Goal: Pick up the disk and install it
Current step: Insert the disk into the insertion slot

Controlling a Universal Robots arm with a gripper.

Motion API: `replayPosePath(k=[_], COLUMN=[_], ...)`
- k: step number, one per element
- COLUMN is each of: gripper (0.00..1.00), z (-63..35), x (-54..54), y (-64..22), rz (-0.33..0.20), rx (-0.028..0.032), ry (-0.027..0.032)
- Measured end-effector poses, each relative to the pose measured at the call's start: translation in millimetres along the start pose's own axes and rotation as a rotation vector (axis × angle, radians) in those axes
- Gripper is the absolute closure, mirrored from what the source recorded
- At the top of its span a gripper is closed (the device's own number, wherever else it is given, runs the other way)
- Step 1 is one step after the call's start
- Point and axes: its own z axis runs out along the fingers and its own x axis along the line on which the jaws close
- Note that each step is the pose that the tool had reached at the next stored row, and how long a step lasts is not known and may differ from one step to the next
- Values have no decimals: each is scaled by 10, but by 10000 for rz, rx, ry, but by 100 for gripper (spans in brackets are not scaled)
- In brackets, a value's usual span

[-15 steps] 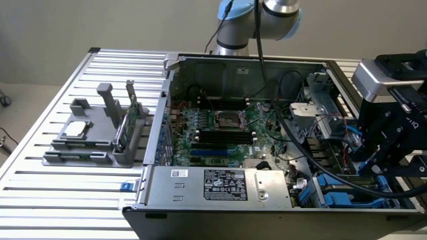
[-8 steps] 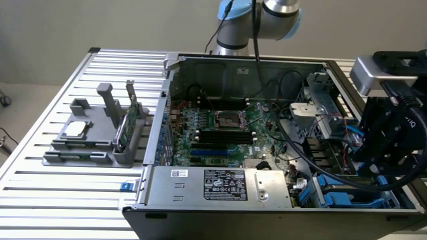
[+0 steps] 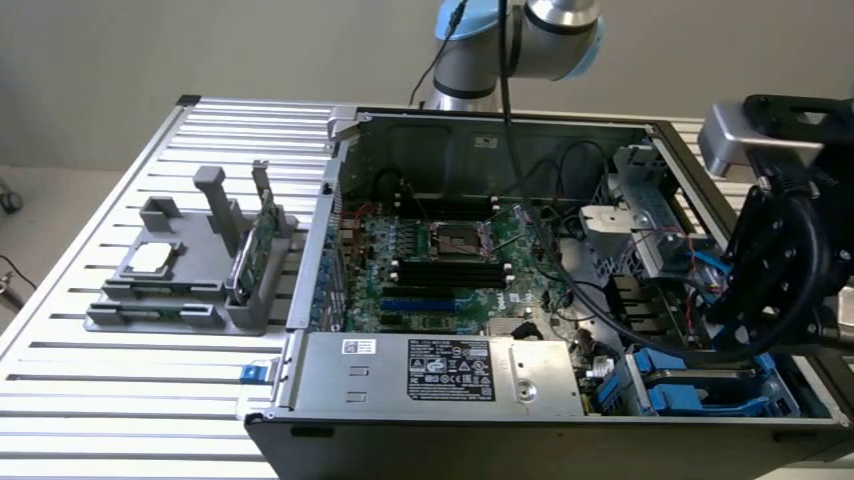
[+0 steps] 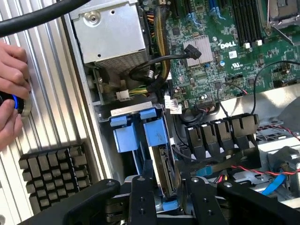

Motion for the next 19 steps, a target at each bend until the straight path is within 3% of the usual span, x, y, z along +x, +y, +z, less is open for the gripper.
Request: replayPosePath(k=[19], gripper=[67], z=[0], x=[0], y=[0], rz=[3435], rx=[-50], ry=[37])
